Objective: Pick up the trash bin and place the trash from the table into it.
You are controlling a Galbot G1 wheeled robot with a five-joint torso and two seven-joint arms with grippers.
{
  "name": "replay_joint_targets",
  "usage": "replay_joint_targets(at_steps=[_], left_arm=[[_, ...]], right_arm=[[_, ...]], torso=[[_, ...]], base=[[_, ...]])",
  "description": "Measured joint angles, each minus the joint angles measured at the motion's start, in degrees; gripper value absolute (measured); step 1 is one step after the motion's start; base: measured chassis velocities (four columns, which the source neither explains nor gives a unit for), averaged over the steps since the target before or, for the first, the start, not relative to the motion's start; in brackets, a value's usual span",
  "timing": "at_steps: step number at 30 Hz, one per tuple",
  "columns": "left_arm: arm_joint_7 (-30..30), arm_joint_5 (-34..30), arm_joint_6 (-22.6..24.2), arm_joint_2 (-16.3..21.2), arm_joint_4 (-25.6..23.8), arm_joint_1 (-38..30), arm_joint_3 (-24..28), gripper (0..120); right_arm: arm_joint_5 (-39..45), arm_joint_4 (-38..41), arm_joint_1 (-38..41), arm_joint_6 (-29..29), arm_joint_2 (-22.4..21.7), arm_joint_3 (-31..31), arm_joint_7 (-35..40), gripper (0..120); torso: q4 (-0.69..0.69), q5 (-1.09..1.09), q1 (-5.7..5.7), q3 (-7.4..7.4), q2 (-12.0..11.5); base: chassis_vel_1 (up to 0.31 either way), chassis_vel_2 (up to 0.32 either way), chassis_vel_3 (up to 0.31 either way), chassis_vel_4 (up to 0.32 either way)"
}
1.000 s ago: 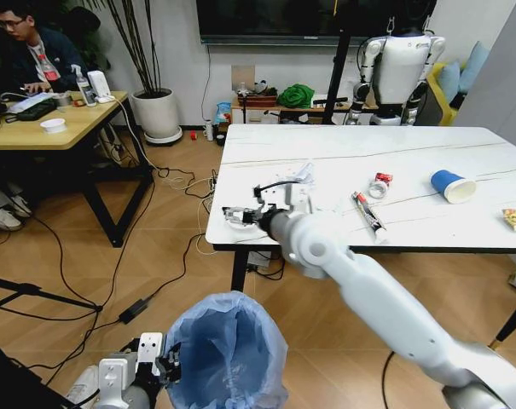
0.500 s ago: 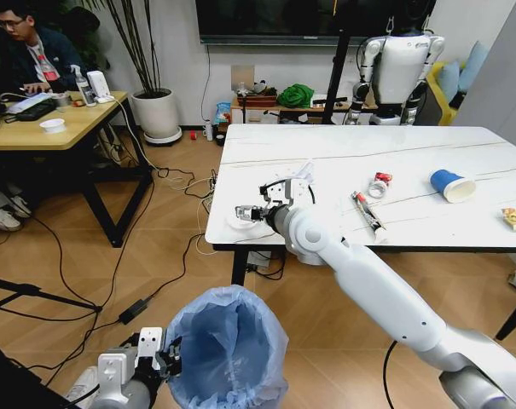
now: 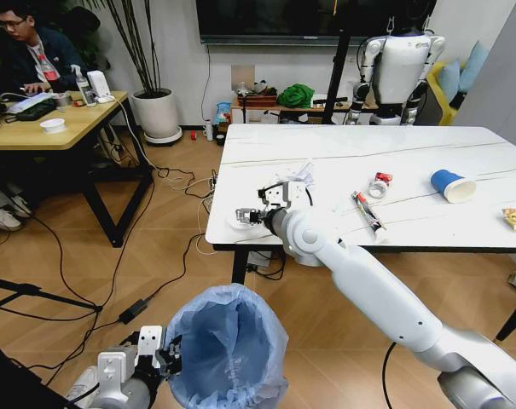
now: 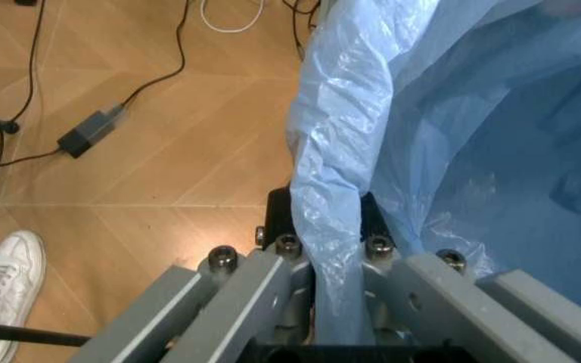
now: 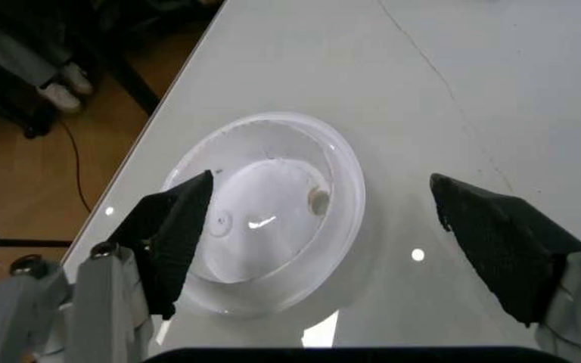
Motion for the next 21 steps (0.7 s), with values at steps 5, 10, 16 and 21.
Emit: replay_joint_targets(at_steps=[5,10,16,21], left_arm=[[0.0,0.1,0.0,-0.2,0.0,-0.1,0.0,0],[0.1,0.2,0.0,-0.2,0.0,-0.1,0.1,0],[0.7,0.8,0.0,-0.3,0.0,-0.3,0.1,0],[0.7,0.9,0.0,-0.5,0.0,-0.4,0.2,0]], right_arm=[[0.0,0.2,0.0,0.0,-0.5,-0.1,0.2,62],[-0.4,0.2,-0.1,0.1,-0.6,-0.2,0.2,49],[-0.6,0.4,-0.2,0.2,-0.7,-0.8,0.2,22],[-0.9,0.4,-0.1,0.3,-0.8,-1.1,0.2,9]], torso=[[0.00,0.00,0.00,0.00,0.0],[0.00,0.00,0.00,0.00,0.0],[0.00,0.00,0.00,-0.01,0.0],[0.00,0.00,-0.01,-0.01,0.0]], base=[[0.000,0.000,0.000,0.000],[0.000,0.000,0.000,0.000],[0.000,0.000,0.000,0.000],[0.000,0.000,0.000,0.000]])
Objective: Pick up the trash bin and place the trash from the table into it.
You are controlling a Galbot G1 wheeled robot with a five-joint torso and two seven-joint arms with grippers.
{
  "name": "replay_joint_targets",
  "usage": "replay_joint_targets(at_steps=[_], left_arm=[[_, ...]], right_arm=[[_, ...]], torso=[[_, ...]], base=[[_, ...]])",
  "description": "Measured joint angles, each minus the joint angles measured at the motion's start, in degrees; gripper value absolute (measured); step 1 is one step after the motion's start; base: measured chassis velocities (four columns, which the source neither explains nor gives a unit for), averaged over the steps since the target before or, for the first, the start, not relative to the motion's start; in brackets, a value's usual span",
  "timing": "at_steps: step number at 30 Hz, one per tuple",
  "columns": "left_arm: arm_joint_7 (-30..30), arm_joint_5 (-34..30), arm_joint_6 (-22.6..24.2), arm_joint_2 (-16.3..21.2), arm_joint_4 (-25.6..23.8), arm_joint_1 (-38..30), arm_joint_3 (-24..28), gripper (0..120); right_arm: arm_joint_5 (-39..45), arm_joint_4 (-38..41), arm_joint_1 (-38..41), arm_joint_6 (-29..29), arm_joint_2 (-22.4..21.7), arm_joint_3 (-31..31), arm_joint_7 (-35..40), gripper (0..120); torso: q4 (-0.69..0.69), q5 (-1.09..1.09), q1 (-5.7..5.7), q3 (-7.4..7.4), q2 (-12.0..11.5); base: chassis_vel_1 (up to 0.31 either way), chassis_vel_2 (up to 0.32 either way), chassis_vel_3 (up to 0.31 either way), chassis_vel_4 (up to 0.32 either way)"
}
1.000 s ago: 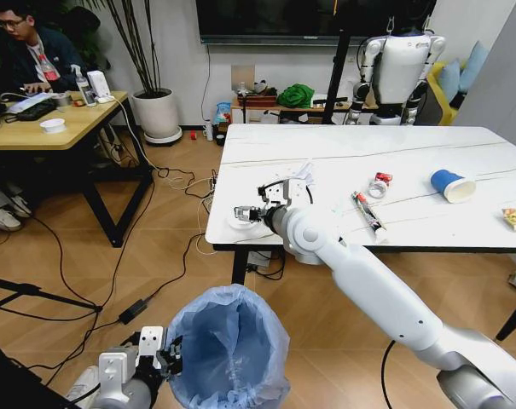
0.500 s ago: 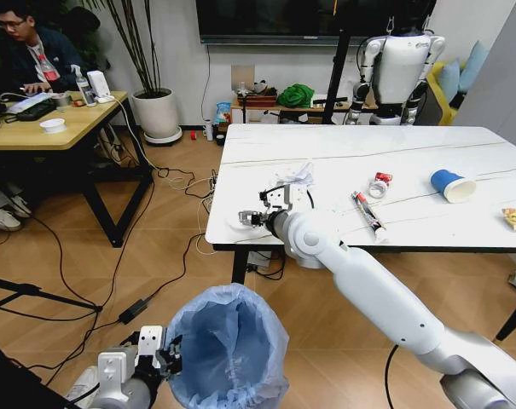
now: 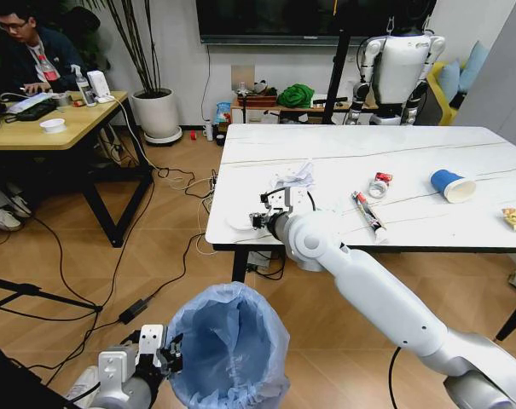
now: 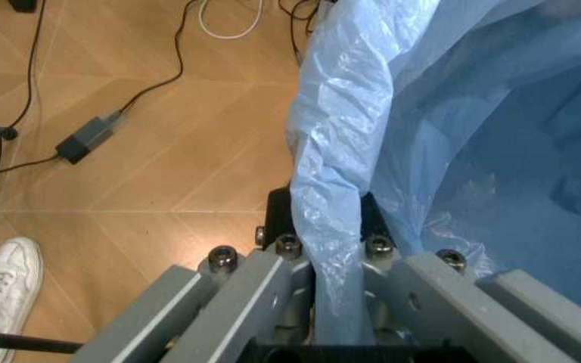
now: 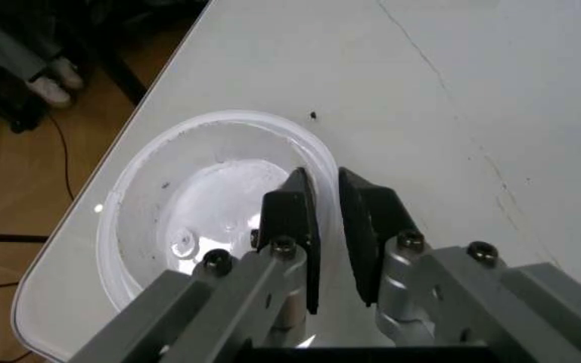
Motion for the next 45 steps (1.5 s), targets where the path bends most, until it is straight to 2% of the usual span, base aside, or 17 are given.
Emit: replay_joint_targets(at_steps=[3,6,13,18,23,25,30,33,34,39,45], left_arm=[[0.0,0.0,0.0,0.0,0.0,0.0,0.0,0],[-0.1,0.1,0.0,-0.1,0.0,-0.2,-0.1,0],[-0.8,0.3,0.0,-0.5,0.0,-0.6,-0.1,0],[-1.8,-0.1,0.0,-0.9,0.2,-0.9,-0.2,0],[-3.2,-1.1,0.0,-1.7,1.0,-1.3,-0.3,0],[-3.8,-1.6,0.0,-1.7,1.6,-2.3,0.0,0],[-4.5,-2.1,0.0,-1.8,2.2,-2.7,0.5,0],[-5.7,-2.9,0.0,-1.9,2.9,-4.0,1.8,0],[-5.7,-2.9,0.0,-1.9,2.9,-4.0,1.8,0],[-6.1,-3.1,0.0,-2.2,3.2,-4.9,2.8,0],[-6.1,-3.1,0.0,-2.3,3.3,-5.1,3.1,0]], right_arm=[[-0.2,0.1,0.0,0.2,0.1,0.0,0.0,9],[-0.4,0.7,-0.1,0.4,0.0,0.0,0.0,0],[0.2,3.9,-0.5,0.7,-1.1,1.9,0.0,0],[2.9,11.4,-2.0,1.8,-3.5,4.6,-0.3,0],[3.9,18.4,-4.4,2.4,-5.4,4.8,-2.1,0],[4.0,23.9,-7.2,2.1,-7.9,4.8,-4.9,0],[4.0,28.0,-10.7,1.1,-10.1,5.4,-6.5,0],[2.4,32.8,-19.4,-0.1,-12.7,6.3,-8.6,0],[2.4,32.8,-19.4,-0.1,-12.7,6.3,-8.6,0],[-4.2,36.5,-29.8,-1.5,-15.0,7.4,-12.6,0],[-8.8,37.3,-34.1,-2.7,-15.3,7.2,-13.6,1]], torso=[[0.00,0.00,0.00,0.00,0.0],[0.00,0.00,0.00,0.00,0.0],[0.01,0.00,0.00,0.00,0.0],[-0.01,0.00,0.00,0.00,0.0],[0.01,0.01,-0.01,-0.01,0.0],[0.00,0.00,-0.01,-0.01,0.0],[0.00,-0.01,-0.01,-0.01,0.0],[0.00,0.00,-0.01,-0.01,0.0],[0.00,0.00,-0.01,-0.01,0.0],[-0.01,0.00,-0.01,-0.01,0.0],[0.00,0.00,-0.01,-0.01,0.0]], base=[[0.000,0.000,0.000,0.000],[0.000,0.000,0.000,0.000],[0.000,0.000,0.000,0.000],[0.000,0.000,0.000,0.000],[0.000,0.000,0.000,0.000],[0.000,0.000,0.000,0.000],[0.000,0.000,0.000,0.000],[0.000,0.000,0.000,0.000],[0.000,0.000,0.000,0.000],[0.000,0.000,0.000,0.000],[0.000,0.000,0.000,0.000]])
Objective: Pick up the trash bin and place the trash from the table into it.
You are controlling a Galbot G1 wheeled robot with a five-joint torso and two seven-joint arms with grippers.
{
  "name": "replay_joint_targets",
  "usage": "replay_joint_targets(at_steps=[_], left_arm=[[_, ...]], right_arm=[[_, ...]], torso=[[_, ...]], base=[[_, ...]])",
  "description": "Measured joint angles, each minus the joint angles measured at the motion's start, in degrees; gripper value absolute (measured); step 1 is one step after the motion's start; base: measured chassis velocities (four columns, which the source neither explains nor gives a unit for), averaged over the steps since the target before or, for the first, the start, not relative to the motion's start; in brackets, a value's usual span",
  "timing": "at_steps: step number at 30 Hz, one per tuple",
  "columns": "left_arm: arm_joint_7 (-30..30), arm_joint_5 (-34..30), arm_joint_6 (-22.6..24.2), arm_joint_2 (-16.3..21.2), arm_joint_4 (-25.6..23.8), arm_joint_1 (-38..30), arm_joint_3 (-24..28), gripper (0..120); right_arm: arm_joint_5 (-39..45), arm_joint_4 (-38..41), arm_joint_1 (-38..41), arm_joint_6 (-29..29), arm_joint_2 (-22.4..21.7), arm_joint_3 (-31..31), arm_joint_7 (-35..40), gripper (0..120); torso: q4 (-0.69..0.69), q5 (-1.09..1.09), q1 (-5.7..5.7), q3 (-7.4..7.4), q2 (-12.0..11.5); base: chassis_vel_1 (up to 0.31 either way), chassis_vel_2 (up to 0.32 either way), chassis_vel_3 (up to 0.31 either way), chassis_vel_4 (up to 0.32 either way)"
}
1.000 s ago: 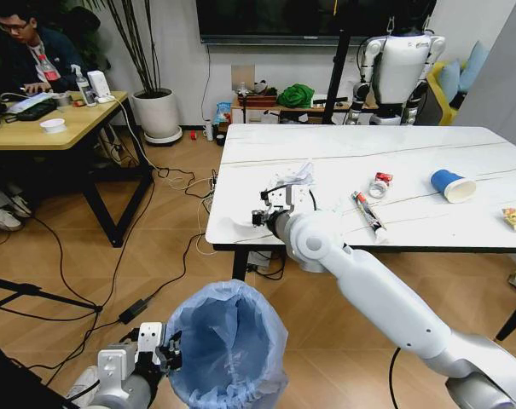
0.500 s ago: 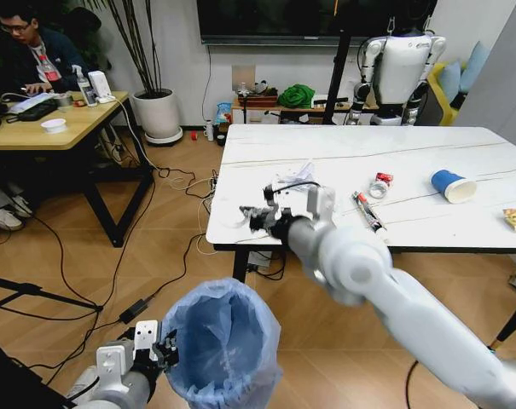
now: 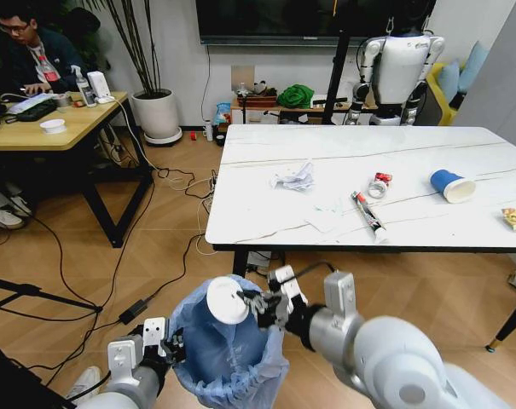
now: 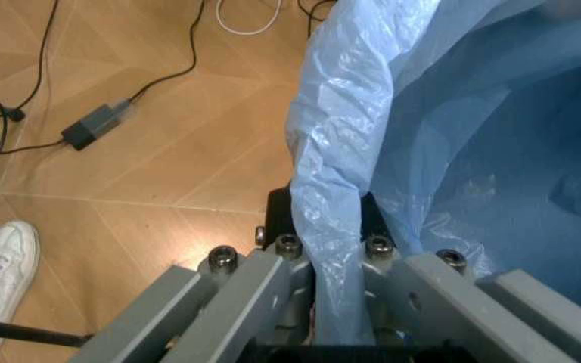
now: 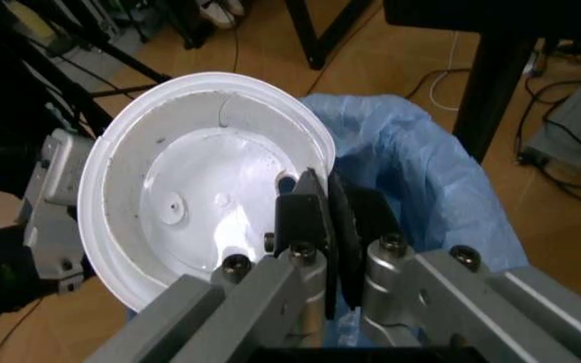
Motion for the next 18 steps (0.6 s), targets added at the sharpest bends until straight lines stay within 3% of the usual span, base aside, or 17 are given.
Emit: replay_joint_targets(at_steps=[4,6,12,16,18], left_arm=[[0.0,0.1,0.0,0.0,0.0,0.1,0.3,0],[0.0,0.3,0.0,-0.1,0.0,0.1,0.7,0],[0.1,0.5,0.0,-0.1,-0.2,0.2,1.0,0],[0.2,0.7,0.0,-0.1,-0.3,0.3,1.1,0],[0.3,0.8,0.0,-0.1,-0.3,0.4,1.1,0]], right_arm=[[-5.6,-0.4,-2.0,-0.1,0.3,-1.0,-0.9,1],[-8.6,-0.8,-3.2,-0.1,0.3,-1.8,-1.3,13],[-10.3,-0.8,-4.8,-0.1,0.5,-1.6,-1.3,29],[-10.6,0.0,-5.5,0.3,0.4,0.3,-1.4,50],[-10.5,0.6,-5.5,0.9,0.4,1.7,-1.8,53]], torso=[[0.01,0.00,0.01,0.00,0.0],[0.00,0.00,0.01,0.00,0.0],[0.00,0.00,0.01,0.00,0.0],[0.00,0.00,0.01,0.01,0.0],[0.00,0.01,0.01,0.00,0.0]], base=[[0.000,0.000,0.000,0.000],[0.000,0.000,0.000,0.000],[0.000,0.000,0.000,0.000],[0.000,0.000,0.000,0.000],[0.000,0.000,0.000,0.000]])
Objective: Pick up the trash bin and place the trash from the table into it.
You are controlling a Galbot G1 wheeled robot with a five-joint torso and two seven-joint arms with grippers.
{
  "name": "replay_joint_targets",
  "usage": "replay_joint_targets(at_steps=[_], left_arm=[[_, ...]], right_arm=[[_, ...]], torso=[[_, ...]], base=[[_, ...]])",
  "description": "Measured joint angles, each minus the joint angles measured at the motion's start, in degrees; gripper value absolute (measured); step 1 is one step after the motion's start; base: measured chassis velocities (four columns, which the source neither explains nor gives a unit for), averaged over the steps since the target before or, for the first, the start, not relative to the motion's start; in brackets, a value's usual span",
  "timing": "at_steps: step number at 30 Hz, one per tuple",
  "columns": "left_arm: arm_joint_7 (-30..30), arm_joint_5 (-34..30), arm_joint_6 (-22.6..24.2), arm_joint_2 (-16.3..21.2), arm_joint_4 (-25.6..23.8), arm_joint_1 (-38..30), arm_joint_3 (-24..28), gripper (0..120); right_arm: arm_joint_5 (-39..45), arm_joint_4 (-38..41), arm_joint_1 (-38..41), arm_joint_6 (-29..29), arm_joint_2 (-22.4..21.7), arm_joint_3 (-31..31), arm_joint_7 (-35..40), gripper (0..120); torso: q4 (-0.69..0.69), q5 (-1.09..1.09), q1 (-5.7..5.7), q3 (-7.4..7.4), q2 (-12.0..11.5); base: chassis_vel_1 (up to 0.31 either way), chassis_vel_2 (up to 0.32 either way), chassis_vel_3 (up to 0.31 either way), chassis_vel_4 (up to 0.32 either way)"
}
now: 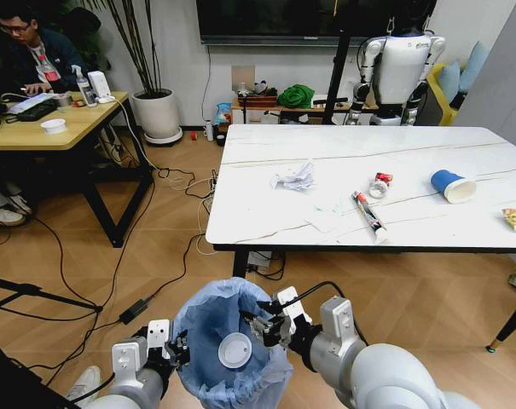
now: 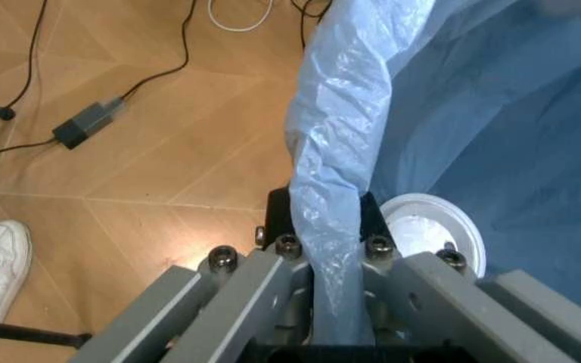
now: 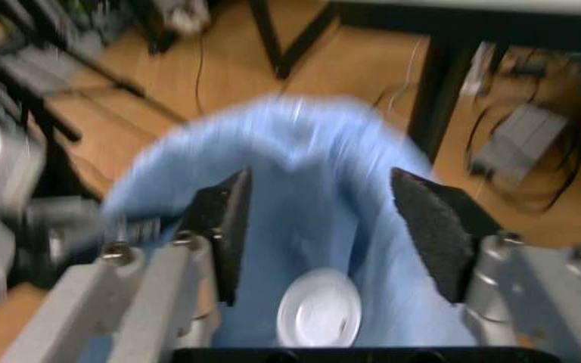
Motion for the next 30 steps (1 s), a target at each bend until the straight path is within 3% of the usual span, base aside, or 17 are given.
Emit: replay_joint_targets(at_steps=[3,7,11,12,21,30], left_arm=[[0.3,0.6,0.0,0.0,0.0,0.1,0.2,0],[1.0,2.0,0.0,-0.2,0.0,0.1,0.3,0],[1.4,2.4,0.0,-0.3,-0.3,0.3,0.4,0],[1.7,2.7,0.0,-0.3,-0.5,0.5,0.3,0],[3.4,4.7,0.0,-0.6,-0.5,1.1,0.2,0],[3.6,4.9,0.0,-0.4,-1.0,1.4,-0.2,0]], right_arm=[[1.5,1.0,1.6,2.5,-1.4,8.1,-1.6,68],[6.9,-0.2,6.3,4.2,-3.4,13.7,1.7,80],[13.9,-5.3,11.5,4.5,-3.9,17.8,7.3,91],[15.0,-9.8,13.8,4.6,-3.8,19.0,9.4,98],[15.8,-25.7,21.0,6.0,-1.3,17.4,15.4,100],[16.4,-28.9,25.2,6.3,0.8,14.0,16.0,100]], torso=[[0.00,-0.01,0.00,0.00,0.0],[0.00,0.00,0.00,0.00,0.0],[0.01,0.00,0.01,0.01,0.0],[0.00,0.00,0.01,0.01,0.0],[-0.01,0.01,0.01,0.01,0.0],[0.00,-0.02,0.01,0.00,0.0]], base=[[0.000,0.000,0.000,0.000],[0.000,0.000,0.000,0.000],[0.000,0.000,0.000,0.000],[0.000,0.000,0.000,0.000],[0.000,0.000,0.000,0.000],[0.000,0.000,0.000,0.000]])
